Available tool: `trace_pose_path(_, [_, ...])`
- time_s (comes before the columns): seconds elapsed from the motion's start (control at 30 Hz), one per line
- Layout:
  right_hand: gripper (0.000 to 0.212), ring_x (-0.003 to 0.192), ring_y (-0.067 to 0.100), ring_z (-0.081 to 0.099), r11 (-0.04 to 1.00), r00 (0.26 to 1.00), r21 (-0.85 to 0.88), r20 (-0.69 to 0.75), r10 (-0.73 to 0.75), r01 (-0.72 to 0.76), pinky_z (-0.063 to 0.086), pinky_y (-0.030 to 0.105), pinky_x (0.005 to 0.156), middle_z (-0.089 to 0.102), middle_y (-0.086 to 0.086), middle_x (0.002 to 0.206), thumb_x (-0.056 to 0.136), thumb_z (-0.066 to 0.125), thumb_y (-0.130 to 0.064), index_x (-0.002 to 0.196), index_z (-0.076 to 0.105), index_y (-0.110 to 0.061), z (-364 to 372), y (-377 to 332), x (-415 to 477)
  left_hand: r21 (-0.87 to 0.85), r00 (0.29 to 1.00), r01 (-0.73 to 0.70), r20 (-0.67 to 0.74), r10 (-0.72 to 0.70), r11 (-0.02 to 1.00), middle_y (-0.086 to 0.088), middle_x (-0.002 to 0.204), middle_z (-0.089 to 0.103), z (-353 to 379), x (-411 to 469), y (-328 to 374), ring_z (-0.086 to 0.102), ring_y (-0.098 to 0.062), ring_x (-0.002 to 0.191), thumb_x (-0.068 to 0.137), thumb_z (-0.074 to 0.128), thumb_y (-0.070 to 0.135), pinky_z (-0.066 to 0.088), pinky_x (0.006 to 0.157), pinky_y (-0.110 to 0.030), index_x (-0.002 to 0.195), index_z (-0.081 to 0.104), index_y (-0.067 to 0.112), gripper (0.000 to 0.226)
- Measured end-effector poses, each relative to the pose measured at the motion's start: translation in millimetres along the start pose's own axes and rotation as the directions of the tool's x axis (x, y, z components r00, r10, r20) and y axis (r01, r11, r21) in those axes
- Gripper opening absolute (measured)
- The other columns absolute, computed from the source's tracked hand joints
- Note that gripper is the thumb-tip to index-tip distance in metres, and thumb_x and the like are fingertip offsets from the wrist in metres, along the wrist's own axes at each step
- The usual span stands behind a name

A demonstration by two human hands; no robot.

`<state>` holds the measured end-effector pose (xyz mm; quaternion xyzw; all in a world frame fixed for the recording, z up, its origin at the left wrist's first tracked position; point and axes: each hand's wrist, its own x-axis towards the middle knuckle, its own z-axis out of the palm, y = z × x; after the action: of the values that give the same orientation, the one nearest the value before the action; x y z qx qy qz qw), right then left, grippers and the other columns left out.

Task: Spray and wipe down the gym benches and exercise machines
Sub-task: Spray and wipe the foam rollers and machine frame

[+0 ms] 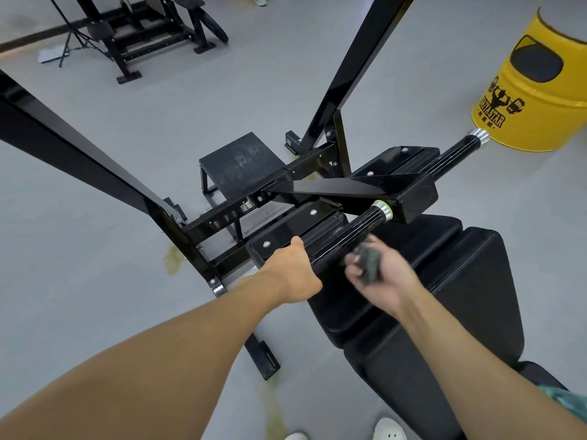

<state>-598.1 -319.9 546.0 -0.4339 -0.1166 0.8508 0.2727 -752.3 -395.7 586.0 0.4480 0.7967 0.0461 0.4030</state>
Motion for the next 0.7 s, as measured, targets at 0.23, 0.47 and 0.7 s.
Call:
trace_pose_path(0.23, [0.023, 0.052, 0.017, 0.044, 0.949, 0.997, -0.308, 0.023, 0.077, -0.066, 0.027, 0.024, 0.045, 0.046, 0.009, 0.07, 0.096, 0.037, 0.0, 0.081, 0.047, -0.015, 16.7, 47.7, -15.5, -0.018, 1.0, -0.003, 0.007, 0.003, 1.0, -0.006, 0.089, 0.061, -1.5, 0.5, 0.0, 0.064, -0.021, 0.086, 0.085, 0.066, 0.013, 0.052, 0.066, -0.033, 0.128, 0.036, 0.013, 0.052])
trace_pose_path(0.47, [0.036, 0.055, 0.014, 0.054, 0.832, 0.825, -0.439, -0.285, -0.488, 0.34, 0.045, 0.027, 0.045, 0.06, 0.001, 0.068, 0.094, 0.038, 0.002, 0.101, 0.07, -0.013, 31.9, 32.2, -53.6, -0.054, 0.999, -0.018, 0.031, 0.02, 0.998, -0.008, 0.093, 0.063, -3.2, -3.9, -1.0, 0.067, -0.021, 0.087, 0.088, 0.067, 0.013, 0.059, 0.076, -0.038, 0.132, 0.032, 0.012, 0.056])
trace_pose_path(0.7, [0.037, 0.092, 0.038, 0.063, -0.493, 0.7, -0.869, 0.329, -0.634, -0.038, 0.044, 0.038, 0.068, 0.064, 0.015, 0.108, 0.1, 0.041, -0.019, 0.135, 0.051, -0.013, 48.3, -23.6, -32.6, -0.098, 1.0, -0.029, 0.004, 0.03, 0.995, -0.006, 0.086, 0.059, -1.6, -6.4, -0.9, 0.062, -0.018, 0.077, 0.089, 0.066, 0.011, 0.058, 0.071, -0.036, 0.127, 0.032, 0.013, 0.05])
